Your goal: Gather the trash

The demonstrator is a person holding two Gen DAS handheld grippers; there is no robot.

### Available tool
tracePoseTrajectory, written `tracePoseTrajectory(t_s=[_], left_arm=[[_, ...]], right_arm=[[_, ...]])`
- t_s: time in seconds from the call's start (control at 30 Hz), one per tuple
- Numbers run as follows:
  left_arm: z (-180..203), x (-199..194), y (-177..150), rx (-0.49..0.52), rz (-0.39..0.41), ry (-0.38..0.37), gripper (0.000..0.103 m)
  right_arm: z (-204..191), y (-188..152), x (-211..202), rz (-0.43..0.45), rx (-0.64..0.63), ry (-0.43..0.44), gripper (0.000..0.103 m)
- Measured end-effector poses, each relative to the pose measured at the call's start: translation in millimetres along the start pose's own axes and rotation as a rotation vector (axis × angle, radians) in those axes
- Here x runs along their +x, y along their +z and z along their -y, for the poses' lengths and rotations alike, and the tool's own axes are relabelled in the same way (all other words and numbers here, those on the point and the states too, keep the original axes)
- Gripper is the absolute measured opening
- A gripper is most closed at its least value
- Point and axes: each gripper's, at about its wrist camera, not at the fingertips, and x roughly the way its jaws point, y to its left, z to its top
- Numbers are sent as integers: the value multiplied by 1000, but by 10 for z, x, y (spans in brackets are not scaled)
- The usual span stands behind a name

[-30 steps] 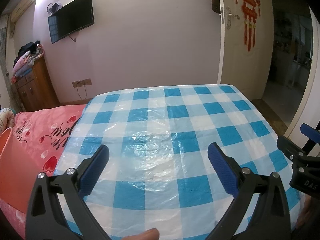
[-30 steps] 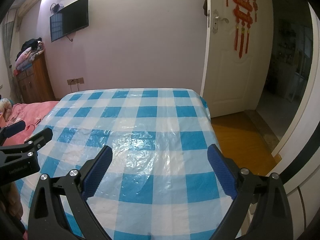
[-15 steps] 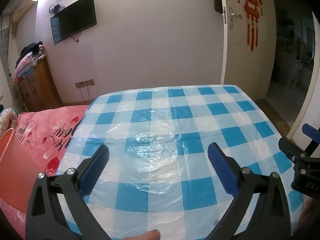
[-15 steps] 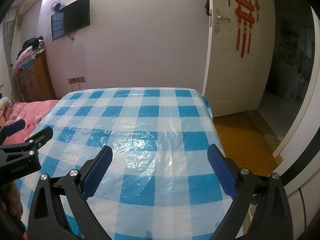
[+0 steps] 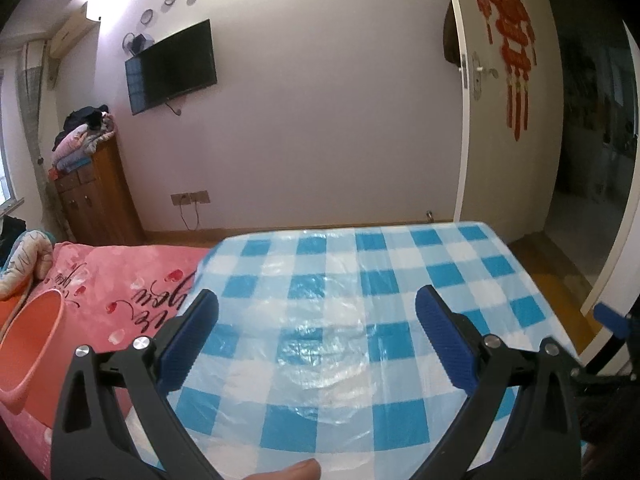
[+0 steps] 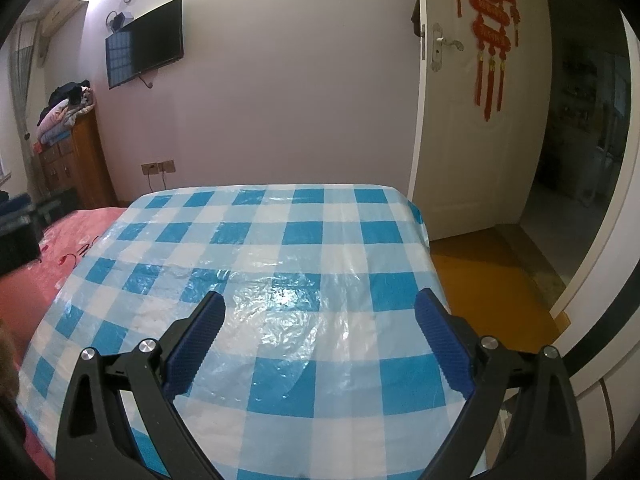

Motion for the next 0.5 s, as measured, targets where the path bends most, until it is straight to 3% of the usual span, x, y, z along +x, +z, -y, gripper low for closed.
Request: tracePoseTrajectory(t_s=[0.5], left_arm=[[-16,-78,66,0,22,13,99]], right_arm=[[-4,7,11,-3,0,-1,94]])
